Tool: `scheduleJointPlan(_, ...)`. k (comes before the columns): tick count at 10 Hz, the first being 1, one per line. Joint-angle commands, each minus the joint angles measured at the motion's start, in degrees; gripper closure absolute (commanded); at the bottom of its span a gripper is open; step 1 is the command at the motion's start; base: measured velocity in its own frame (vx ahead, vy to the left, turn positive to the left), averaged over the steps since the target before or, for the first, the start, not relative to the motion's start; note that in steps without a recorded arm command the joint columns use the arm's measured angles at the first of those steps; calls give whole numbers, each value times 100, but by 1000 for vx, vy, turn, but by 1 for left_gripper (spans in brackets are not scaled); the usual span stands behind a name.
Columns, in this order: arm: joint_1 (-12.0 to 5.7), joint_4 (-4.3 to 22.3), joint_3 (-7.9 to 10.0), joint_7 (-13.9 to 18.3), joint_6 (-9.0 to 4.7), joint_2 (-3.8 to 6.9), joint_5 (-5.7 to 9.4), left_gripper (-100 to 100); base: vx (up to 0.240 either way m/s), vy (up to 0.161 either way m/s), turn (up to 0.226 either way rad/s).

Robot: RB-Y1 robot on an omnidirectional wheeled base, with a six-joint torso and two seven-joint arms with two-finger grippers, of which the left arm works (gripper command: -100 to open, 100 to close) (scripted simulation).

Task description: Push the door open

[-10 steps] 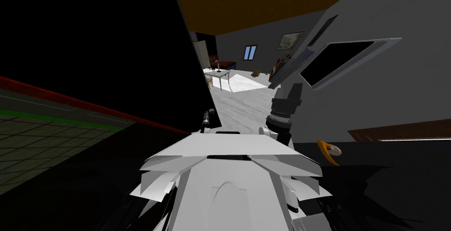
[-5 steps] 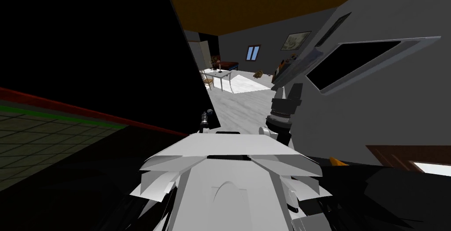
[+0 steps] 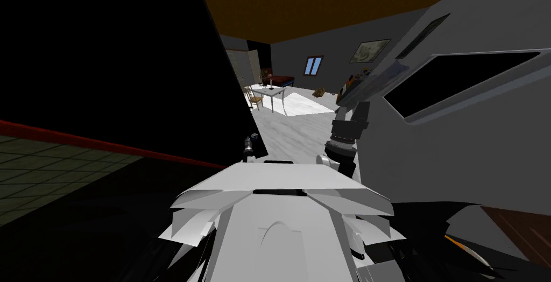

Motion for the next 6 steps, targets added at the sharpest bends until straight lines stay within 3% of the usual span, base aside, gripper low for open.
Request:
scheduleJointPlan(1,-38,-7,78,-19,-24,-66,39,100,159,-68,71)
scheduleJointPlan(4,-45,4,188,-50,-30,-171,92,100,143,-38,49)
scheduleJointPlan(6,9,6,323,-74,-35,-39,159,100,90,2,45)
